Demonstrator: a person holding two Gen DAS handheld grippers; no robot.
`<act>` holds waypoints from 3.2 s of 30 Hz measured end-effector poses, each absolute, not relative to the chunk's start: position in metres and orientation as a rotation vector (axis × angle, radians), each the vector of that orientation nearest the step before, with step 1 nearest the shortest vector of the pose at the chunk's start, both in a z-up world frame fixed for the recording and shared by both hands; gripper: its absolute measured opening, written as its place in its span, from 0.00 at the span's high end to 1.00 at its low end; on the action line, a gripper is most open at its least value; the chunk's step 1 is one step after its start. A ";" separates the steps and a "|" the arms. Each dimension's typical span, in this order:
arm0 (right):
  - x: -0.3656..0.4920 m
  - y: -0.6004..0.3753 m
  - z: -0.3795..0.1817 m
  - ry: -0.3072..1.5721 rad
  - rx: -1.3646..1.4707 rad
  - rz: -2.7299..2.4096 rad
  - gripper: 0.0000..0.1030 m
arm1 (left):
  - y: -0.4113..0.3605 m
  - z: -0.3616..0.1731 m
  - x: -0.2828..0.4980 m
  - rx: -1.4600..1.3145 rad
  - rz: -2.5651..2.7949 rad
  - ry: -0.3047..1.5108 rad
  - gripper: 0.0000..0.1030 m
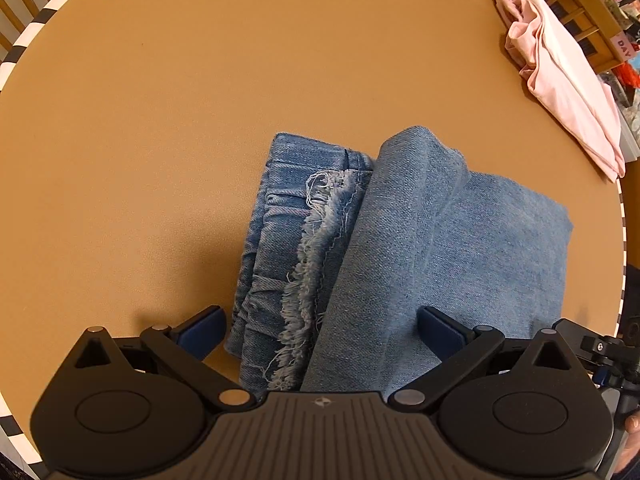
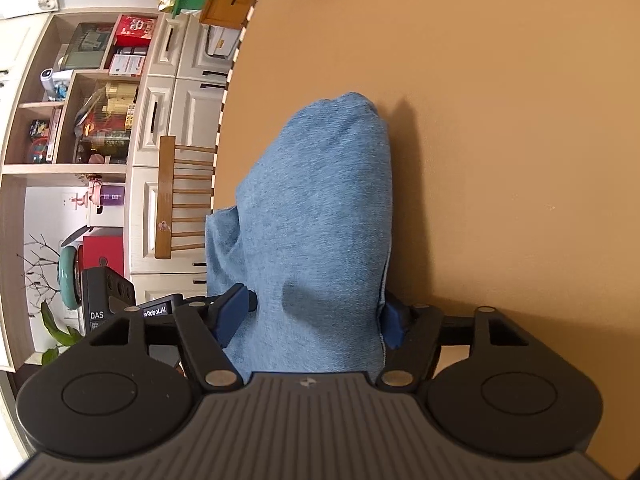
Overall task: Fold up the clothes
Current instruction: 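Carry the folded jeans with both grippers toward the pink clothes pile, then lower the jeans onto the pink clothes pile and open both grippers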
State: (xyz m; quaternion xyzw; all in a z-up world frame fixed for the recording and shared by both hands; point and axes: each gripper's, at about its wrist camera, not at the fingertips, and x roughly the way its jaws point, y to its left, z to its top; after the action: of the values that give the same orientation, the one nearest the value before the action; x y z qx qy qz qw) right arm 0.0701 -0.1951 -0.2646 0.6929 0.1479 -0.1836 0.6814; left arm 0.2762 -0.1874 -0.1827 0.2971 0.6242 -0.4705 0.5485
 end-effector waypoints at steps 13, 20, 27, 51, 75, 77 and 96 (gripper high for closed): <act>0.070 -0.196 -0.265 0.401 1.580 -0.459 0.76 | -0.176 -0.179 0.289 0.628 -1.145 1.495 0.00; 0.073 -0.206 -0.221 0.451 1.452 -0.467 0.79 | -0.134 -0.188 0.338 0.161 -1.172 1.674 0.02; 0.058 -0.223 -0.219 0.506 1.498 -0.506 0.79 | -0.149 -0.203 0.330 0.096 -1.262 1.626 0.01; 0.054 -0.232 -0.217 0.574 1.493 -0.541 0.76 | -0.190 -0.193 0.251 0.361 -1.408 1.479 0.59; -0.024 -0.341 -0.095 0.344 1.365 -0.633 0.78 | -0.342 -0.048 0.178 0.276 -1.538 1.330 0.64; -0.034 -0.375 -0.088 0.329 1.356 -0.664 0.78 | -0.379 -0.041 0.165 0.277 -1.536 1.324 0.64; -0.070 -0.522 -0.230 0.351 1.548 -0.758 0.58 | -0.542 -0.162 0.140 0.270 -1.290 1.504 0.39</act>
State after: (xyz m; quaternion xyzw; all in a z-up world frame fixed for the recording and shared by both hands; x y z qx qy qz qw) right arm -0.0704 -0.5219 -0.2296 0.6781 0.1537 -0.3319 0.6375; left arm 0.1400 -0.5424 -0.1622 0.1135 0.6328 -0.5427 0.5404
